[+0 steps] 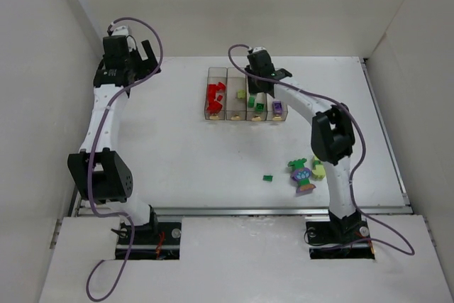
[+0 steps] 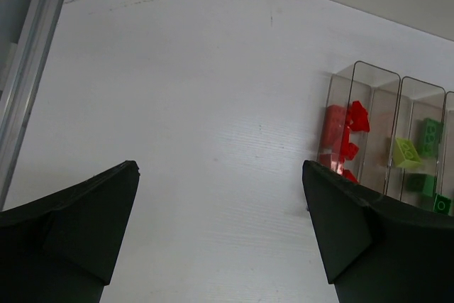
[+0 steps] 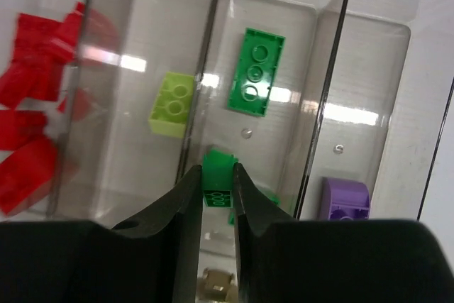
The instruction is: Sort the legos into containers by color
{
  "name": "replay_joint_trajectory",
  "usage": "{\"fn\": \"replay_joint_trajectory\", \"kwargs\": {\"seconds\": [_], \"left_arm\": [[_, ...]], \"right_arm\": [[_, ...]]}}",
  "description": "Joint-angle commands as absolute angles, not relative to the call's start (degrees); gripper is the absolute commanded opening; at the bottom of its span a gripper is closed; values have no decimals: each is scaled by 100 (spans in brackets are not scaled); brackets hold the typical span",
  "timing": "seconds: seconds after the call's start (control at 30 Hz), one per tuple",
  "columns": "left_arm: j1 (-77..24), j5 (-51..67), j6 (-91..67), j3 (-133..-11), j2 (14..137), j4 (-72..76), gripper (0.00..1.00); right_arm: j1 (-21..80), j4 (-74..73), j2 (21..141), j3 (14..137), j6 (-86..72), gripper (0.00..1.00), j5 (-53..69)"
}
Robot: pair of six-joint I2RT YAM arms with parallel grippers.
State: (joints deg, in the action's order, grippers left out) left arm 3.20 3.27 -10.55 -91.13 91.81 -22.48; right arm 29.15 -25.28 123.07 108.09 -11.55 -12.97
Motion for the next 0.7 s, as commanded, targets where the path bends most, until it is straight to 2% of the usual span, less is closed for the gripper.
{"fn": "replay_joint_trajectory", "kwargs": {"seconds": [0.0,0.1,0.13,0.17,0.2,0.23,0.27,0.37,0.43,0.57,0.67], "left_arm": [[308,369,-1362,-8913,8913,-2215,100],[378,369,-1362,-8859,8912,-2215,100],[378,456,-1362,-8859,8912,-2215,100],[378,457,-1362,-8859,8912,-2215,100],[378,518,-1362,-8859,8912,-2215,100],[378,597,-1362,-8859,8912,-2215,100],[378,598,-1362,-8859,8912,-2215,100],[378,861,-1214,-8859,8965,-2215,100],[378,975,-1152,-8859,8965,-2215,100],[378,1037,-1151,-8859,9018,-2215,100],[378,1090,-1099,-8859,9018,-2215,100]], "right_arm": [[2900,-2944,12463,11592,-1063,0,-1599],[2848,-2813,12463,11593,-1063,0,-1819],[2848,-2813,12463,11532,-1063,4,-1819],[2848,-2812,12463,11531,-1063,11,-1689],[2848,-2812,12515,11531,-1063,23,-1688],[2848,-2812,12516,11531,-1063,39,-1609],[2848,-2891,12516,11531,-1063,62,-1608],[2848,-2944,12270,11277,-1011,76,-1608],[2848,-2892,11886,10926,-1011,80,-1608],[2848,-2777,10973,10179,-696,82,-1390],[2996,-2908,10129,9452,-195,84,-565]]}}
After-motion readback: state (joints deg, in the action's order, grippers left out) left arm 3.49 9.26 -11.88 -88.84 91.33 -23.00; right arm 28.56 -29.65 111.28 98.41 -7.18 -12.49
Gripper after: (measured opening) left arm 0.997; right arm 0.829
